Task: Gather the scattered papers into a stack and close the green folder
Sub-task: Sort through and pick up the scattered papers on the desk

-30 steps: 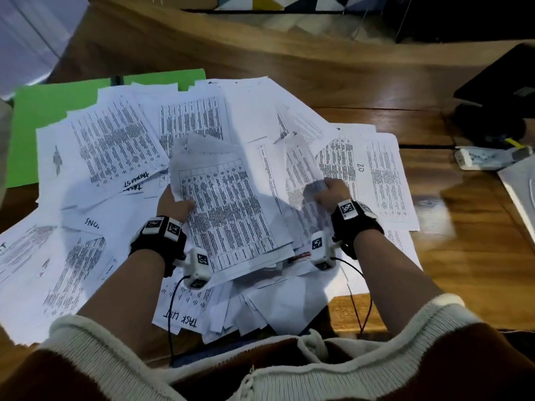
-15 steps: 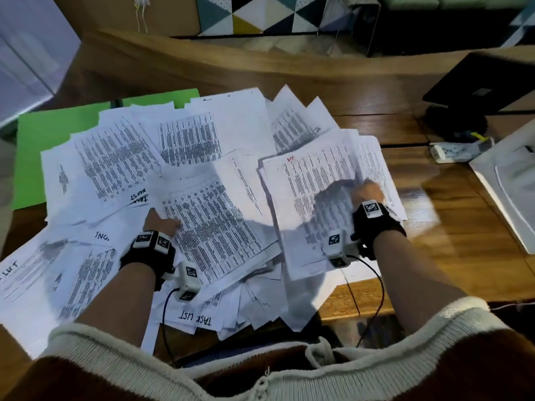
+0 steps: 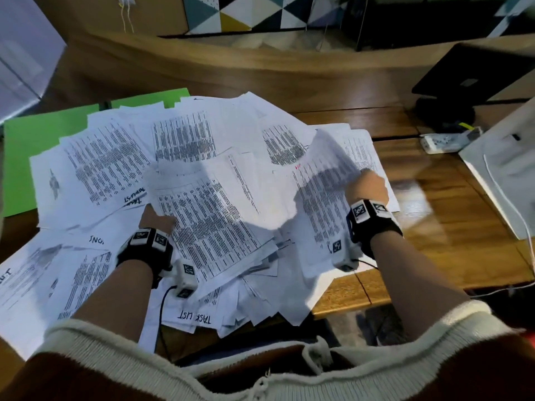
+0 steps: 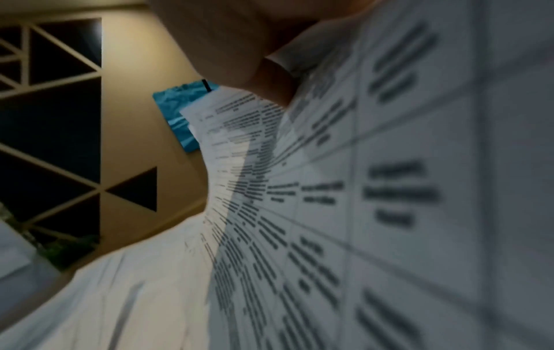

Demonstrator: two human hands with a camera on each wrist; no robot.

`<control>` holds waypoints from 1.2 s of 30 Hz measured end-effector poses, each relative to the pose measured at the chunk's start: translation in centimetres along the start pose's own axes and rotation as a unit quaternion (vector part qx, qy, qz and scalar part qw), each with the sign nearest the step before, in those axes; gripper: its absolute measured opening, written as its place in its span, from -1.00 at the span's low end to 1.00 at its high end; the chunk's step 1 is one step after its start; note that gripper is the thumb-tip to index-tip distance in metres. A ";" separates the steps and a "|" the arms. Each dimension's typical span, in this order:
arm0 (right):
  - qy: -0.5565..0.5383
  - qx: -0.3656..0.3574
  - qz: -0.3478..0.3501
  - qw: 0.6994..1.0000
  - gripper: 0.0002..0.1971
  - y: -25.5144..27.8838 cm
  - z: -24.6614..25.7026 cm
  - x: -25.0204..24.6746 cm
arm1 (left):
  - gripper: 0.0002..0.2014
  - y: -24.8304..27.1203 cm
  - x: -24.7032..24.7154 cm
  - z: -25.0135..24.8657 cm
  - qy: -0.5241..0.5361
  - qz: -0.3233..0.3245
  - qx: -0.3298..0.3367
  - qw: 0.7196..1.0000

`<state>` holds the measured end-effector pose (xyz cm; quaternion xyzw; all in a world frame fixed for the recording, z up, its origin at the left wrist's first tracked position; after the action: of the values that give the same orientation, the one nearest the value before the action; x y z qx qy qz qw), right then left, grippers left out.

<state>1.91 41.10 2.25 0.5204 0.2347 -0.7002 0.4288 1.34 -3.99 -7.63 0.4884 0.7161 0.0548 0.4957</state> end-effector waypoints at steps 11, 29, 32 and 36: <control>-0.093 -0.006 0.070 0.993 -0.68 -8.5 3.2 1.9 | -0.81 -1.5 1.0 -2.0 0.017 -0.015 -0.003 1.000; -0.070 -0.014 0.289 0.955 -0.13 -11.7 5.5 9.1 | -0.53 -3.1 2.2 -3.2 0.024 0.010 -0.010 1.000; -0.088 -0.013 0.291 0.952 -0.13 -11.1 5.6 9.1 | -0.52 -3.0 2.2 -3.1 0.026 0.010 -0.003 1.000; -0.059 -0.047 0.295 0.952 -0.35 -10.5 6.1 8.4 | -0.49 -2.9 2.4 -3.0 0.020 0.012 -0.008 1.000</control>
<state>-10.97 38.87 -4.66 0.5037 0.0775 -0.5597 0.6535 -2.94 -2.50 -9.30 0.4920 0.7191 0.0763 0.4847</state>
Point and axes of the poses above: each hand's wrist, its own y-axis away from the middle knuckle, its own x-axis out of the palm, z = x × y, the point moved 6 cm from there along -y, towards the middle knuckle, and after that the axes turned 9 degrees about -x, right-handed, at the moved point
